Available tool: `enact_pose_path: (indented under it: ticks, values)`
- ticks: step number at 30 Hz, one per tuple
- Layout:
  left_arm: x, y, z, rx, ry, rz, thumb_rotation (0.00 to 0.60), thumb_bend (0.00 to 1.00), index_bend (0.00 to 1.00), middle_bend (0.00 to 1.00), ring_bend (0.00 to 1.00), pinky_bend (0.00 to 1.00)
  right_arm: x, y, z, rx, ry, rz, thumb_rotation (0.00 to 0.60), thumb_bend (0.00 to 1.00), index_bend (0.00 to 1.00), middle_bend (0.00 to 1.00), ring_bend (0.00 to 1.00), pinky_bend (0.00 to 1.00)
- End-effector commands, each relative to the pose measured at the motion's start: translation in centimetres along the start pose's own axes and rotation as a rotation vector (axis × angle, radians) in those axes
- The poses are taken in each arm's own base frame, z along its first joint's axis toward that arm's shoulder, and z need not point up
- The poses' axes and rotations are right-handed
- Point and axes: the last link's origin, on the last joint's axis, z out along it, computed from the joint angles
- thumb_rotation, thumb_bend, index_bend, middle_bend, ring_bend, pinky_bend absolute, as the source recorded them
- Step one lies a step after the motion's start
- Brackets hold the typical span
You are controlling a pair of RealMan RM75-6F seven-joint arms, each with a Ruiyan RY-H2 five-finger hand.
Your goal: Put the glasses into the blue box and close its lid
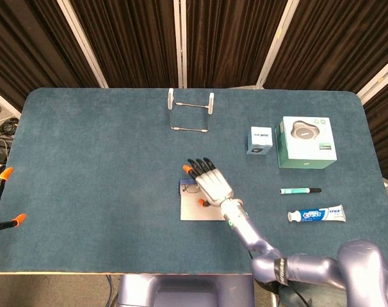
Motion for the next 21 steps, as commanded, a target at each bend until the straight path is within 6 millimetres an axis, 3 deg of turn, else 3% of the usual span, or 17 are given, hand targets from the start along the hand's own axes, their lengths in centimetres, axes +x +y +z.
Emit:
enact_pose_path:
  ticks: [1, 10, 21]
  values:
    - [0.1, 0.1, -0.1, -0.005, 0.002, -0.003, 0.6, 0.0, 0.0, 0.0, 0.0, 0.0, -0.1, 0.4, -3.1, 0.062, -0.023, -0.062, 0.6, 0.12, 0.14, 0.0, 0.0, 0.0]
    - [0.3, 0.5, -0.4, -0.023, 0.01, -0.006, 0.6, 0.0, 0.0, 0.0, 0.0, 0.0, -1.9, 1.1, -5.0, 0.112, -0.074, -0.153, 0.6, 0.12, 0.17, 0.0, 0.0, 0.0]
    - [0.2, 0.3, -0.3, -0.015, 0.006, -0.005, 0.6, 0.0, 0.0, 0.0, 0.0, 0.0, -3.6, 0.5, -4.6, 0.14, -0.087, -0.188, 0.6, 0.12, 0.25, 0.0, 0.0, 0.0]
